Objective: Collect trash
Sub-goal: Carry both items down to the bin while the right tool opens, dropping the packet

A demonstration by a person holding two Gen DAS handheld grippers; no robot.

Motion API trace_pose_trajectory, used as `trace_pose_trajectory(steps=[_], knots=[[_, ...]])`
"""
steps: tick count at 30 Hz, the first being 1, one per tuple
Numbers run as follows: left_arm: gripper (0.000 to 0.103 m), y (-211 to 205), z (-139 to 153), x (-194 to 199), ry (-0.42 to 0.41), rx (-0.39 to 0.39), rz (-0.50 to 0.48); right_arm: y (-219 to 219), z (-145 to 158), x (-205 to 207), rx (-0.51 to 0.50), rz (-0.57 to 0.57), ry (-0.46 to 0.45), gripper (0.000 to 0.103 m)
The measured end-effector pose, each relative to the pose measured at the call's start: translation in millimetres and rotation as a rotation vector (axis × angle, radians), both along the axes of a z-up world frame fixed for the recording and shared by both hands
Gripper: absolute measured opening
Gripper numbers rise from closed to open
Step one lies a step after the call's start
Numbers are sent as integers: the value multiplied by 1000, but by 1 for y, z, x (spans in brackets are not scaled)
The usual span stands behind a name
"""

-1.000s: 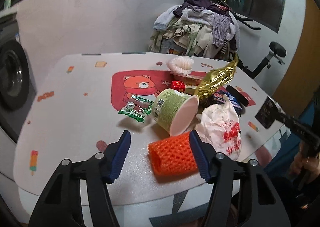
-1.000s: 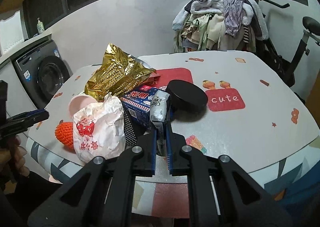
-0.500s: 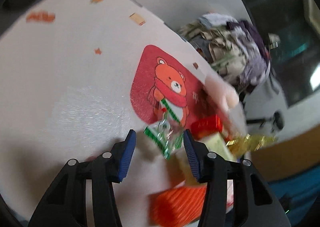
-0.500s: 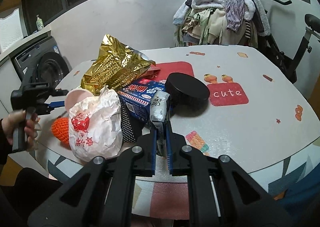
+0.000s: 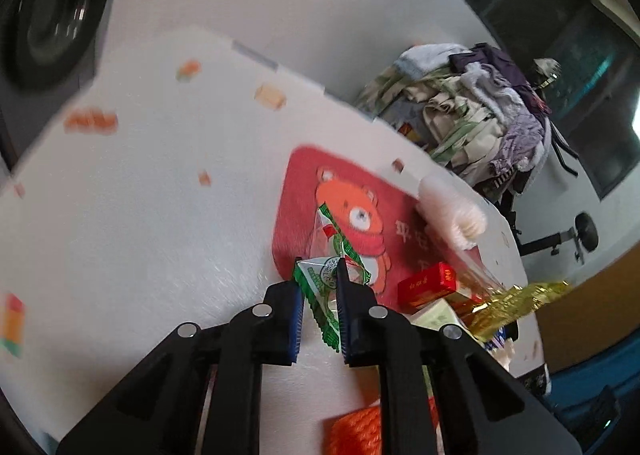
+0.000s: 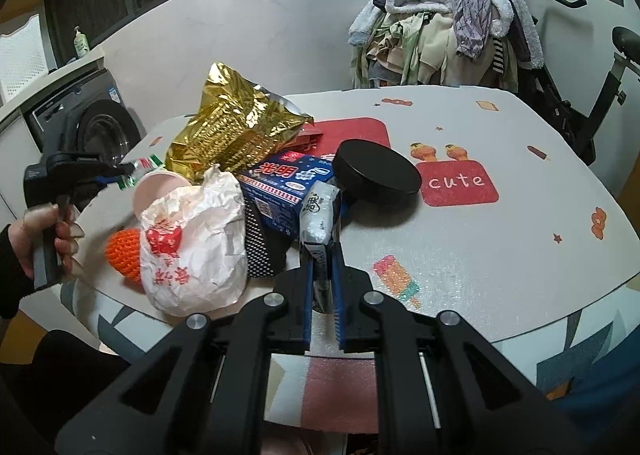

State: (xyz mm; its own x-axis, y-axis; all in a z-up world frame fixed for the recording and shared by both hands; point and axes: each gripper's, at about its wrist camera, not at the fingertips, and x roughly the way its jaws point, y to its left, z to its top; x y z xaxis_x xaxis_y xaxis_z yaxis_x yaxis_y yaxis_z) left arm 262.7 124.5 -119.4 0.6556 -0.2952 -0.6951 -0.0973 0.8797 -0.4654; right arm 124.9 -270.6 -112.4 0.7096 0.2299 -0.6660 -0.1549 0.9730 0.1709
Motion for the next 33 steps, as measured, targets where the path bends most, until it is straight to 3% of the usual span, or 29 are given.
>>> trace_pose_trajectory(steps=[7,15,22,26,33], knots=[[15,-12,46,-57,-110,185,-90,11,12,-18,20,28,-7,12],[15,-42,69,-148,-205,185,-217,34,20,-58,24,98,11,12],[15,-71,53,-214,-223,141,-362,55,-1,-97,12,173,98,12],[15,-84,39,-241,-221,177,-434,73,-22,-115,-13,237,185,12],[15,-87,12,-264,-196,214,-456,98,-56,-121,-71,297,311,12]])
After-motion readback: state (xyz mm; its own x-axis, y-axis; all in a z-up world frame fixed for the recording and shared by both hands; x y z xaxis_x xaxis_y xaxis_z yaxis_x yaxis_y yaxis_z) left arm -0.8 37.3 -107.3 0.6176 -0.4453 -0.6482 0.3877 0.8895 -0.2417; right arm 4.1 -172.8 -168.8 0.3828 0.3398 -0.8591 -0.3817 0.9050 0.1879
